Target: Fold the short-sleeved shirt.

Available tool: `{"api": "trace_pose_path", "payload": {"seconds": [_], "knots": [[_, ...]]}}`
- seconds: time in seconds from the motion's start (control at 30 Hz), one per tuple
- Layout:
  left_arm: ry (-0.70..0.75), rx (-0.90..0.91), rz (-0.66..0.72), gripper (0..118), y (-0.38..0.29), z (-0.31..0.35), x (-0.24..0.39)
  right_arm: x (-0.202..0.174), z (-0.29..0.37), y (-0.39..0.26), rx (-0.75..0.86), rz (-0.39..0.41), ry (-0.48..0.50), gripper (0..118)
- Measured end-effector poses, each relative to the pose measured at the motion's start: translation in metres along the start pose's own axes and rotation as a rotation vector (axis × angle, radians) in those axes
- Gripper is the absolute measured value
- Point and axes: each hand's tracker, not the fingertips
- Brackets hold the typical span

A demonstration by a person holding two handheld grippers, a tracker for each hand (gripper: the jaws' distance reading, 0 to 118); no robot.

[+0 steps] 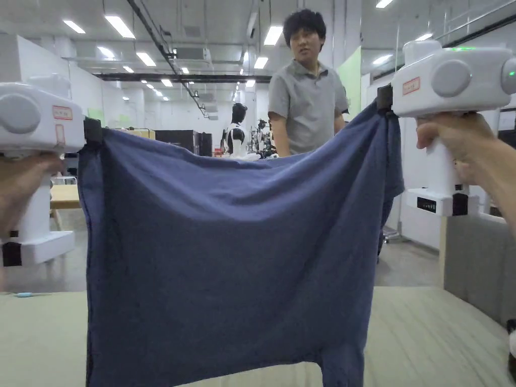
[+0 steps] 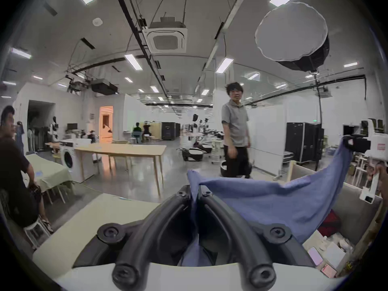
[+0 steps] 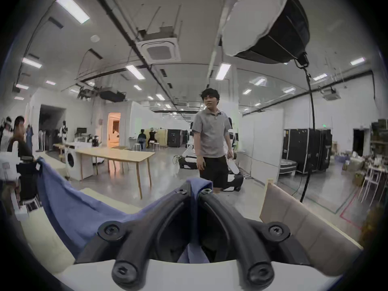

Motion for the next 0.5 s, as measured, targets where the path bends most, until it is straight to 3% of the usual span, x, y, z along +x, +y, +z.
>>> {"api": "trace_pose_path", "payload": {"seconds": [0.3, 0.5], "knots": [[0.04, -0.01, 0.028, 4, -0.001, -0.049, -0.01, -0.016, -0.042, -0.01, 0.006, -0.041, -0.032, 6], [0.025, -0.06, 0.039, 4, -0.061, -0.071, -0.018, -0.018, -0.063, -0.068, -0.029, -0.082, -0.026, 6]]}}
